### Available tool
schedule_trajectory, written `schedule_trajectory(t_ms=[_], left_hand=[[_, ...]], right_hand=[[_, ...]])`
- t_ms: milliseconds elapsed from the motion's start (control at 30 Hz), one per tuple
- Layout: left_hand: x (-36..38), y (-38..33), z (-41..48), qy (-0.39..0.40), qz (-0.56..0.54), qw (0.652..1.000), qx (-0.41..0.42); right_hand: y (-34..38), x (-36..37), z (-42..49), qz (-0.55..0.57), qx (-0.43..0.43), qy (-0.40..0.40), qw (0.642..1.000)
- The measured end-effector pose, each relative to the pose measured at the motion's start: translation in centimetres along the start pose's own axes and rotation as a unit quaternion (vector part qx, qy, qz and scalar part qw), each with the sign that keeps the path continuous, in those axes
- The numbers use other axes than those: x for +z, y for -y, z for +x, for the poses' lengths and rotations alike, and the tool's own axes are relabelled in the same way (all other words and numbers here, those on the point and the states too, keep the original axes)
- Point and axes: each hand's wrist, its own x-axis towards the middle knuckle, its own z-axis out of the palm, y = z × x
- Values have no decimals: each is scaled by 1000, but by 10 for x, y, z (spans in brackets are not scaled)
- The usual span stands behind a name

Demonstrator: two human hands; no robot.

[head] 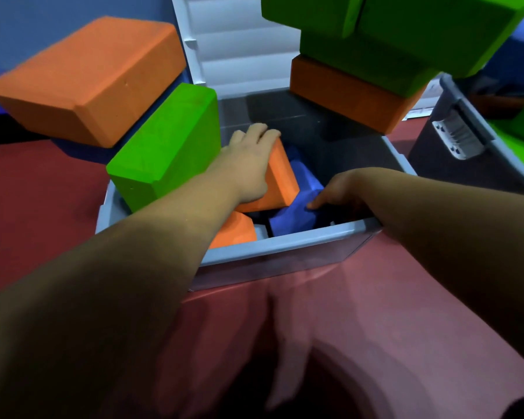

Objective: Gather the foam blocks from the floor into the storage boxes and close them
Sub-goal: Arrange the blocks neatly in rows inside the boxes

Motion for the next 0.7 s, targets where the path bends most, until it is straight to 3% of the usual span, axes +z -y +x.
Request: schedule_trajectory(t_ms=[100,200,467,700], left_hand=[[7,1,2,37,56,997,47],[2,2,7,-7,113,992,48],[-3,-6,-2,-20,164,986,-30],[-9,-7,-4,-31,205,975,-79]], right_hand=[[1,3,4,-11,-5,21,1000],[4,10,4,-43,-15,4,999],[0,15,1,-68,16,42,997],[-5,0,18,0,-14,7,1000]])
